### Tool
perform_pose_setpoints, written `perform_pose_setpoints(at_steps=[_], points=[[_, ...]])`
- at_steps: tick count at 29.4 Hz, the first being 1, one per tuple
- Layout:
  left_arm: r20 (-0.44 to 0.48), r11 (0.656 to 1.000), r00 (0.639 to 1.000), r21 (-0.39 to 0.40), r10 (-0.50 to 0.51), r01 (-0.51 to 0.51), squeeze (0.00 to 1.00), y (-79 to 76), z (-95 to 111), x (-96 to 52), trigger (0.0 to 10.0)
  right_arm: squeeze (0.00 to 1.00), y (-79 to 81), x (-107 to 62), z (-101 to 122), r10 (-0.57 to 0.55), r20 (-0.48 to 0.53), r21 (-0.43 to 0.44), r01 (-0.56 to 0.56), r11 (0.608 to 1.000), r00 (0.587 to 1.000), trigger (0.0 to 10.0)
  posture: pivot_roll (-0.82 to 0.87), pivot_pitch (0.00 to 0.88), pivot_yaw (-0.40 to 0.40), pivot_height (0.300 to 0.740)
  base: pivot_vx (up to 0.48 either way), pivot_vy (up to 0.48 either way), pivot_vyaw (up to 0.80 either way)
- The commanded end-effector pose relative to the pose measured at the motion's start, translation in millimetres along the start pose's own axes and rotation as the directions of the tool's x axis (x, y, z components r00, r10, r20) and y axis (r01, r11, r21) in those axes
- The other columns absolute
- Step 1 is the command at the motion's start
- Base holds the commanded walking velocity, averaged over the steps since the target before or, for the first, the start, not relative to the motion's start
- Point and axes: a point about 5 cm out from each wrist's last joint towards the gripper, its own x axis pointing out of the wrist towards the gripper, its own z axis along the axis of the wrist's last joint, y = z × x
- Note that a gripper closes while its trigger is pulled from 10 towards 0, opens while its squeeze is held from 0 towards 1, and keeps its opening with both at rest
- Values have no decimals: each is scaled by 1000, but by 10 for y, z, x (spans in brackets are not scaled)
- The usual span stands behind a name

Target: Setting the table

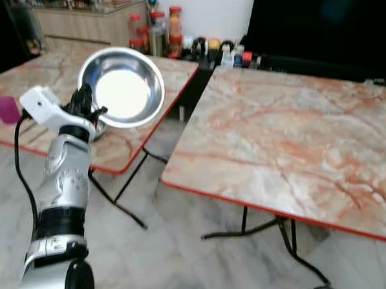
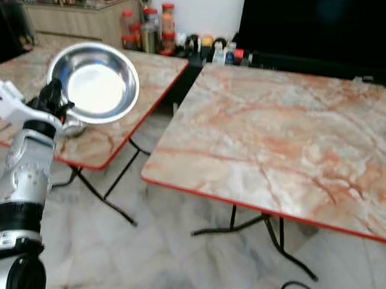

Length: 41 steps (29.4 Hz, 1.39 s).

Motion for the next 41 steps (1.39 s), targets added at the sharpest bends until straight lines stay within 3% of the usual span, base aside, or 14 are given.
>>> perform_pose_setpoints(at_steps=[1,19,26,35,38,41], points=[[11,999,999,-1,-33,33,0,-98,21,28,10000,0,-70,-13,-1,-18,2,-3,18,1000,1000,10000,-43,64,-8,740,0,-349,0],[-22,1000,999,-6,-26,25,0,-81,-74,-13,10000,0,-121,-32,-35,-27,-12,2,27,1000,1000,10000,-50,85,-16,740,0,-348,0],[-35,1000,999,-5,-22,22,0,-66,-98,-18,10000,0,-139,-34,-28,-36,-6,9,36,999,999,10000,-50,90,-18,740,0,-347,-600],[-173,998,984,40,-32,39,0,-69,-290,-38,10000,0,-143,-38,-40,-32,-13,5,32,999,999,10000,-52,90,-16,740,0,0,0],[-177,998,983,4,-56,58,0,-105,-306,-53,10000,0,-137,-38,-45,-31,-14,7,31,999,999,10000,-50,90,-17,740,0,0,0],[-192,996,979,40,-74,83,0,-127,-318,-58,10000,0,-133,-36,-46,-30,-17,7,30,1000,999,10000,-48,91,-16,740,0,0,0]])
